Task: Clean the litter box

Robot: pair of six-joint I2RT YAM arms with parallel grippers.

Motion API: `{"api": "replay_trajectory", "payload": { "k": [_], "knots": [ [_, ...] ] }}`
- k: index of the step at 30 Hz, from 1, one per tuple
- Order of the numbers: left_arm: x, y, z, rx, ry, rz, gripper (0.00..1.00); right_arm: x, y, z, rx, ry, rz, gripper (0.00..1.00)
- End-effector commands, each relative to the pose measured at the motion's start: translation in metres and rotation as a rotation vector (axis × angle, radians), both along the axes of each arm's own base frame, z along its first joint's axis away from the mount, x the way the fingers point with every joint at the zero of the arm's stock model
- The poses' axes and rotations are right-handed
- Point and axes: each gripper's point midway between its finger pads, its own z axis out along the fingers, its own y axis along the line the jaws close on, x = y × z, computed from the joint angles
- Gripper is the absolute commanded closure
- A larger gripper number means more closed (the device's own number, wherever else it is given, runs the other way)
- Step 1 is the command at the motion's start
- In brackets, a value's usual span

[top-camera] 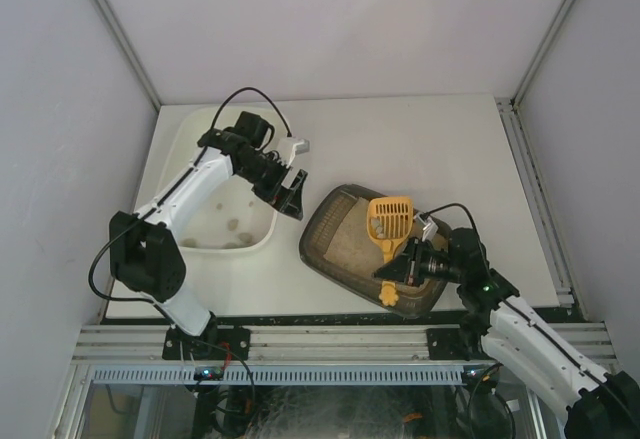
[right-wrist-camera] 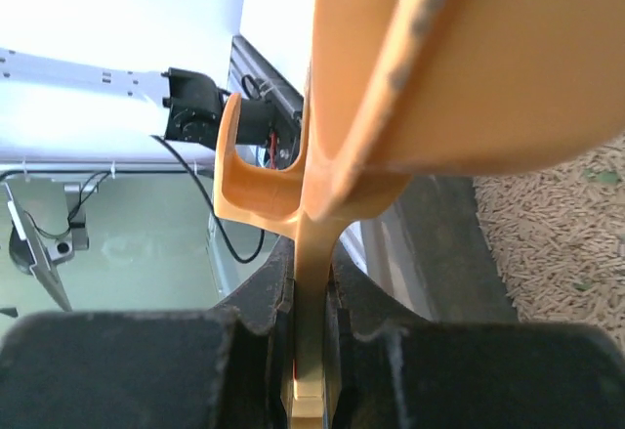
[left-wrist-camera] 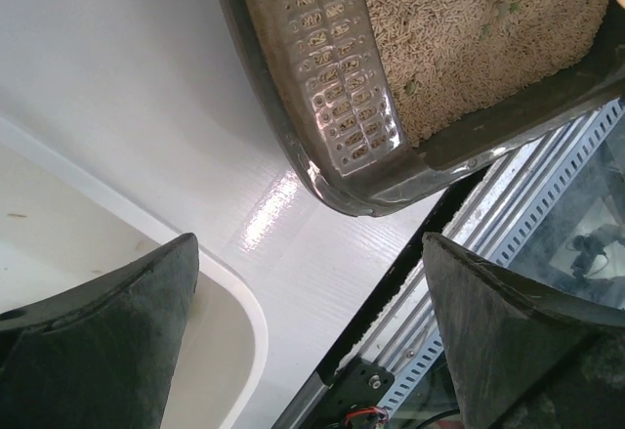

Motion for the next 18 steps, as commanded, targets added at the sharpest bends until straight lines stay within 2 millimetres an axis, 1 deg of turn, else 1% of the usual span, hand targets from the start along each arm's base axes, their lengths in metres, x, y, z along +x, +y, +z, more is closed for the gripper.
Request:
{"api": "replay_trajectory", "payload": {
  "k": [1,2,5,6,9,11,14,16,18],
  "knots": [
    [-0.01,0.0,0.019,-0.077,0.002,-0.041,0.0,-0.005,0.015,0.031,0.031,-0.09,0.071,1.0],
    [-0.011,0.002,0.024,-0.097,0.015,-0.048,0.0,-0.006,0.016,0.034,0.039,-0.087,0.078,1.0],
    [-0.011,0.007,0.043,-0.191,0.073,-0.072,0.0,0.008,0.003,0.035,0.061,-0.079,0.009,1.0],
    [-0.009,0.013,0.051,-0.226,0.09,-0.063,0.0,0.006,0.004,0.037,0.059,-0.079,0.02,1.0],
    [-0.005,0.025,0.067,-0.3,0.127,-0.052,0.0,-0.011,0.02,0.049,0.037,-0.107,0.128,1.0],
    [0.005,0.035,0.07,-0.298,0.122,-0.008,0.0,-0.009,0.018,0.047,0.023,-0.101,0.129,1.0],
    [0.018,0.052,0.073,-0.28,0.098,0.062,0.0,0.002,0.011,0.047,0.062,-0.089,0.078,1.0],
    [0.025,0.061,0.078,-0.28,0.082,0.101,0.0,-0.002,0.015,0.049,0.062,-0.083,0.11,1.0],
    [0.029,0.071,0.079,-0.26,0.068,0.139,0.0,0.001,0.014,0.046,0.056,-0.072,0.096,1.0]
  ]
}}
